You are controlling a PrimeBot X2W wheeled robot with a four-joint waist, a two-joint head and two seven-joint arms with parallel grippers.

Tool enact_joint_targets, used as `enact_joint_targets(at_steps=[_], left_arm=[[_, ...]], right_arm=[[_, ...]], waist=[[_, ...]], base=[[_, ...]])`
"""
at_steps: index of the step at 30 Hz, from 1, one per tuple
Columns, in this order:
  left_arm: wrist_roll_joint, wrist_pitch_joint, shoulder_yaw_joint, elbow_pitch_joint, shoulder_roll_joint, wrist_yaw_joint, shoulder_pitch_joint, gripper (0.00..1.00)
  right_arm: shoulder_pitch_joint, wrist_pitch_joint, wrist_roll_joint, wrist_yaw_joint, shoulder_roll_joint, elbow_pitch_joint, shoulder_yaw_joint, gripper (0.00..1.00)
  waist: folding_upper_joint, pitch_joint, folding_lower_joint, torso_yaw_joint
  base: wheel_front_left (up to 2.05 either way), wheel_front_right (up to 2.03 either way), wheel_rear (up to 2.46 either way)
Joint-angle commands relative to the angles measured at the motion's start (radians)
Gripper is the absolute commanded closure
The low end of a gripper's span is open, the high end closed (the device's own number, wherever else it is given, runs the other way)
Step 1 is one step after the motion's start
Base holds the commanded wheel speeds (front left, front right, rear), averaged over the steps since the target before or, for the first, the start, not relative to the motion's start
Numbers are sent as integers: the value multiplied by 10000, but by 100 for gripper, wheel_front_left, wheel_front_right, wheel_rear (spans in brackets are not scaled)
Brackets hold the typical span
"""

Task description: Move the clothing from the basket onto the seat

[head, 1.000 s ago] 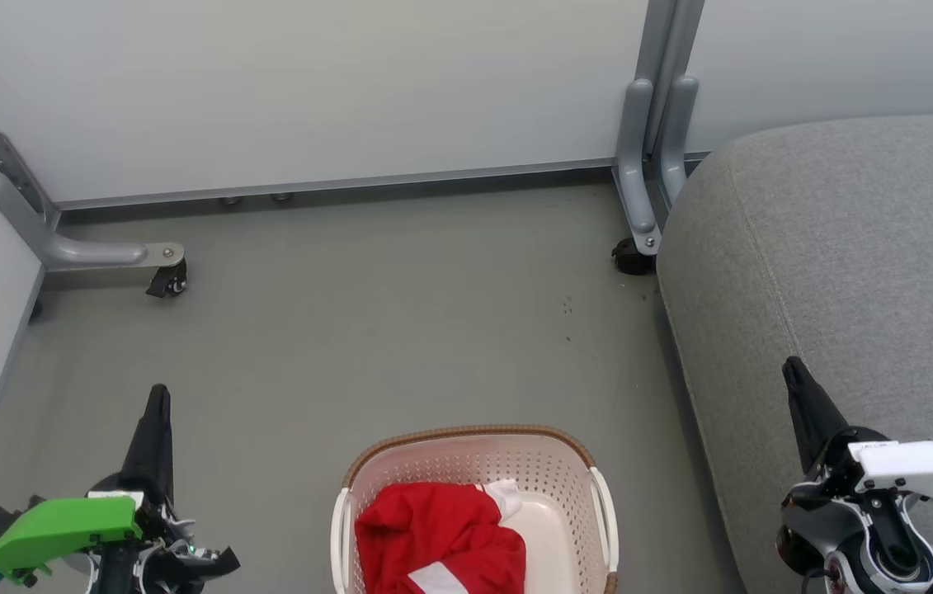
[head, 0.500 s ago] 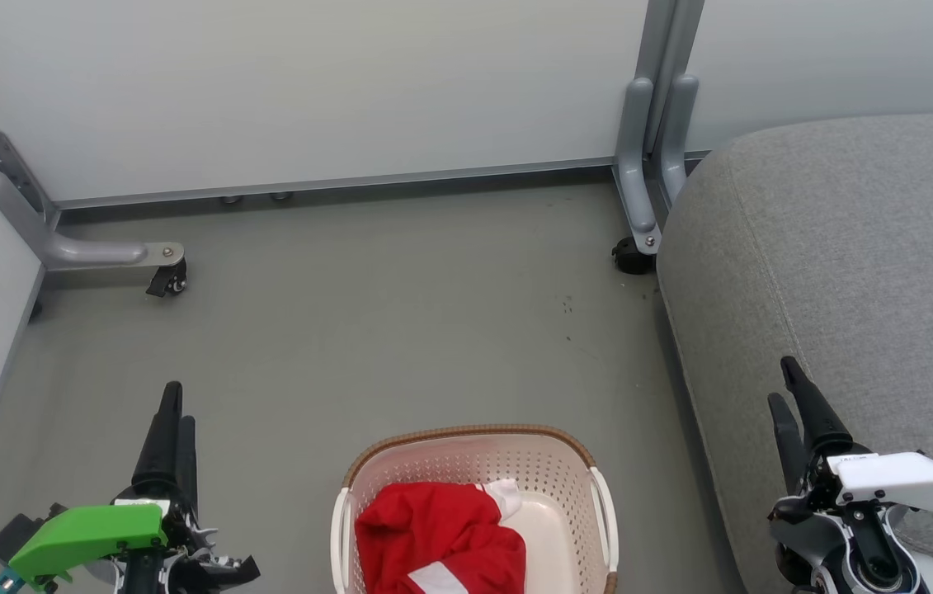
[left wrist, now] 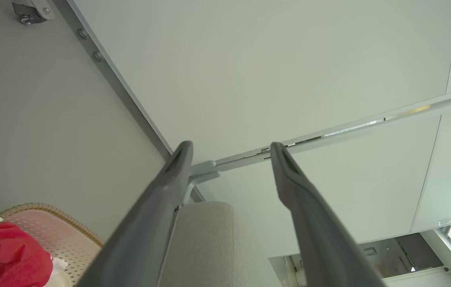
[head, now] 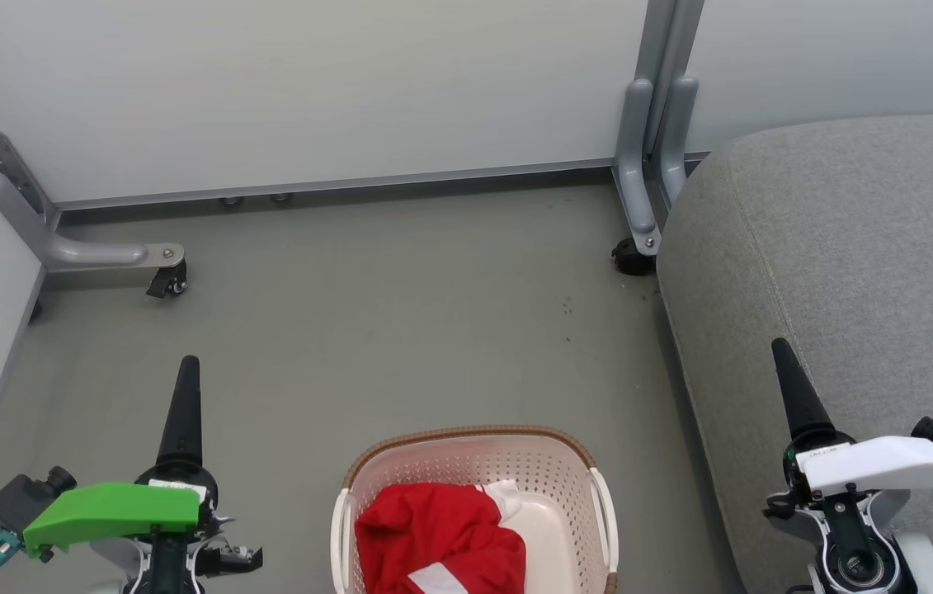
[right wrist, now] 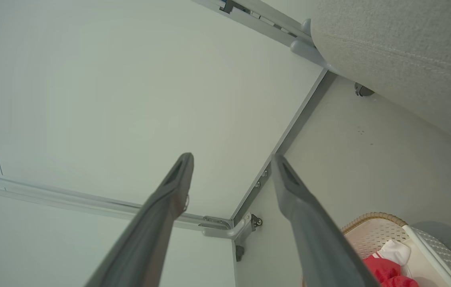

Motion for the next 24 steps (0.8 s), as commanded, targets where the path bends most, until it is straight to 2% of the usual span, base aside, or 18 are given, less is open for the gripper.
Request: enact_joint_targets(at_steps=[1, 13, 24], left_arm=[[434, -99, -80, -201, 143, -4, -253, 0], [2728, -543, -382, -85, 268, -3, -165, 0], [4422, -893, -459, 148, 270, -2, -142, 0]], right_arm=[[-199, -111, -442, 5, -82, -222, 80, 0], [-183, -554, -2869, 6, -218, -343, 567, 0], [-199, -907, -4649, 6, -243, -298, 875, 0]], waist=[[0, -7, 0, 2], [0, -44, 0, 11], [0, -71, 0, 12]], base=[[0, 0, 0], [0, 0, 0], [0, 0, 0]])
